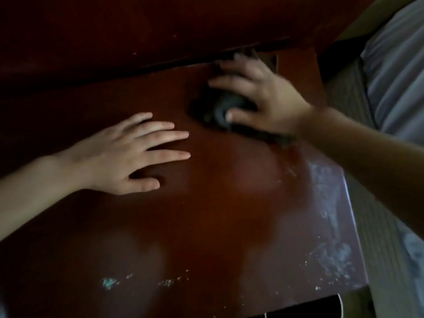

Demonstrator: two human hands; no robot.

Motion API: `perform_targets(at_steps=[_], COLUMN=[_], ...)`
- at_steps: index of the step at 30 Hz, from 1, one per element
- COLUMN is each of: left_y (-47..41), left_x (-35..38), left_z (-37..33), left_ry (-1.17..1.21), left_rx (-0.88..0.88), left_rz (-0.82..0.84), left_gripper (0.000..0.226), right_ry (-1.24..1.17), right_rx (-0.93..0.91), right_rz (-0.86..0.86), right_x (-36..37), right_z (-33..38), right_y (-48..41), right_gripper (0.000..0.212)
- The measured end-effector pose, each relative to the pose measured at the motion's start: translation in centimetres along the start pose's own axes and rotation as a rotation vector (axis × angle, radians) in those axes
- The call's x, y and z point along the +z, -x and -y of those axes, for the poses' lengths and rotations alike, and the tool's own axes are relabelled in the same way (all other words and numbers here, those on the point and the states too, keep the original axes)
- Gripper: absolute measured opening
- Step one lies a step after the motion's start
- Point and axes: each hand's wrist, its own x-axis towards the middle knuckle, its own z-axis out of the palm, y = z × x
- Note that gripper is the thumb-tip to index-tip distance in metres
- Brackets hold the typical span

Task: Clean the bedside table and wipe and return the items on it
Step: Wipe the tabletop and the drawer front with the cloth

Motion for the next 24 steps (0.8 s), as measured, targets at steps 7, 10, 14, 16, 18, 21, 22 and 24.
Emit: perform_targets(at_steps=[7, 10, 14, 16, 18, 21, 22, 24], left_y=[4.9, 5.9, 6.0, 6.0, 6.2, 6.2, 6.1, 5.5], left_x=[0.6, 1.3, 1.3, 1.4, 1.9, 1.8, 1.5, 0.7], left_z=[-0.5, -1.2, -1.4, -1.3, -1.3, -1.3, -1.3, -1.9], left_ry=[0.009, -0.022, -0.034, -0.031, -0.029, -0.025, -0.029, -0.015], left_rx=[-0.091, -0.144, -0.148, -0.143, -0.135, -0.126, -0.131, -0.101], left_rz=[-0.009, 0.065, 0.126, 0.129, 0.084, 0.091, 0.116, 0.093], left_gripper=[0.064, 0.071, 0.069, 0.068, 0.069, 0.068, 0.068, 0.065], right_ry=[-0.018, -0.064, 0.052, 0.106, 0.089, 0.101, 0.11, 0.104], right_rx=[-0.09, -0.297, -0.483, -0.33, -0.013, 0.155, 0.136, 0.123], right_rz=[-0.033, 0.14, 0.252, 0.129, 0.034, -0.002, 0.0, -0.015], right_x=[2.6, 4.1, 2.3, 1.0, -0.2, 0.0, 0.2, 0.7], right_z=[4.4, 9.5, 7.4, 4.0, 0.9, 0.0, 0.5, 1.5], right_y=[1.8, 9.5, 7.7, 2.7, -1.7, -3.0, -1.9, 1.9], right_gripper=[0.048, 0.042, 0.04, 0.043, 0.048, 0.051, 0.052, 0.052])
